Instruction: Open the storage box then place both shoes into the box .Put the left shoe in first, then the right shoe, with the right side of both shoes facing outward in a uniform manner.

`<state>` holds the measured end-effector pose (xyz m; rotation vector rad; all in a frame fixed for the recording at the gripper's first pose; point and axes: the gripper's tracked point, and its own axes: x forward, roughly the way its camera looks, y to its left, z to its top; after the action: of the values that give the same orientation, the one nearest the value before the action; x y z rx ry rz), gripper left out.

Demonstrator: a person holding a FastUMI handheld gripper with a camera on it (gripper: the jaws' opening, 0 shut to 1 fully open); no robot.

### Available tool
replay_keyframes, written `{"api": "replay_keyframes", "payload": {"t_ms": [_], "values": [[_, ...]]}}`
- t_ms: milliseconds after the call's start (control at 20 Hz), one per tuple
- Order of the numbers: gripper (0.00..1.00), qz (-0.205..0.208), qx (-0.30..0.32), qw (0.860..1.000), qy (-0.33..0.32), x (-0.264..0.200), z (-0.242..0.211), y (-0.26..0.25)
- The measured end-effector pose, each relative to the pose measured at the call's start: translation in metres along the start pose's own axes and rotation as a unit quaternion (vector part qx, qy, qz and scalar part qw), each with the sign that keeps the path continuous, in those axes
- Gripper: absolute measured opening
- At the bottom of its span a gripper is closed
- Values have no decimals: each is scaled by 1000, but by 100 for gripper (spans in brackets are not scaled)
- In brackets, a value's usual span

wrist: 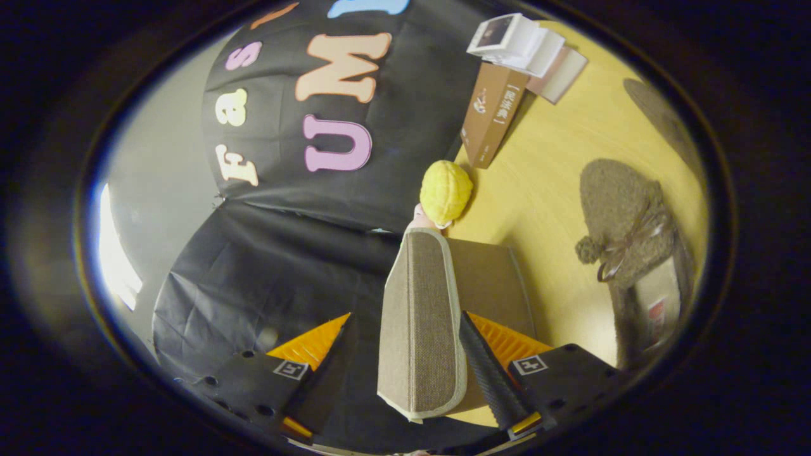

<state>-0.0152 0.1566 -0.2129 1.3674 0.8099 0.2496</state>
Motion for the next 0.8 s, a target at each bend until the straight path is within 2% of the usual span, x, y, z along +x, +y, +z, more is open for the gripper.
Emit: {"api": "replay_keyframes", "payload": {"t_ms": [150,450,700,800], "values": [[100,-4,37,999,10,8,-7,-16],[100,19,104,994,38,20,-25,-35],[100,36,145,987,56,22,-33,-33],[100,58,166,983,62,19,-29,-23]]}}
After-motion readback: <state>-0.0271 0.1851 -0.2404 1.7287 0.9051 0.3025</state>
